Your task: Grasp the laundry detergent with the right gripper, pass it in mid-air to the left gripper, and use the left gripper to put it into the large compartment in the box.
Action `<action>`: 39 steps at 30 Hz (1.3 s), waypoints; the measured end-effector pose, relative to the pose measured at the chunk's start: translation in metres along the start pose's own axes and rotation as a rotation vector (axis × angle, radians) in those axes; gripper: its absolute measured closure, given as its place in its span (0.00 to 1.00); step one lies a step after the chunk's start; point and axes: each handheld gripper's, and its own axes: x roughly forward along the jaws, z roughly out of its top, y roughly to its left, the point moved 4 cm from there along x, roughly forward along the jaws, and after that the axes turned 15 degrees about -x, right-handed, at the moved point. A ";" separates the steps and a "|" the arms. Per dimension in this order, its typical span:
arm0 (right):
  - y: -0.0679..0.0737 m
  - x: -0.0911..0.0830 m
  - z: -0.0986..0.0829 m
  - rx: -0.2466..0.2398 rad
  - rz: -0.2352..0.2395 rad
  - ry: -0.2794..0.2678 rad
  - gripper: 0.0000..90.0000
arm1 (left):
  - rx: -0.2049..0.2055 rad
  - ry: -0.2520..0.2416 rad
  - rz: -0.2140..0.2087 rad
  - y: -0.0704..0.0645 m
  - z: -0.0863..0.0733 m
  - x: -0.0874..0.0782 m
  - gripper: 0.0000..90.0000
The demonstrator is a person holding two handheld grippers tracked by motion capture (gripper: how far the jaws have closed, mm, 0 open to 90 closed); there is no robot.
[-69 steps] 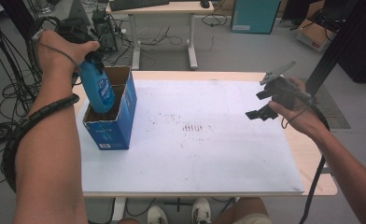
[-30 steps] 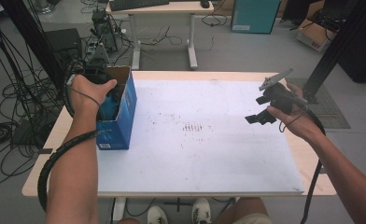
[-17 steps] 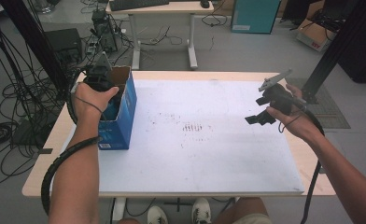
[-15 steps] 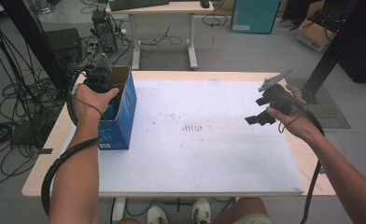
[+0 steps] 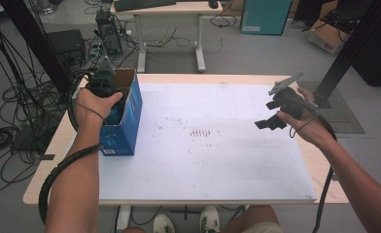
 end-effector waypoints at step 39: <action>-0.004 -0.005 -0.005 0.006 -0.014 -0.001 0.09 | 0.004 -0.007 0.008 -0.002 0.000 0.001 0.40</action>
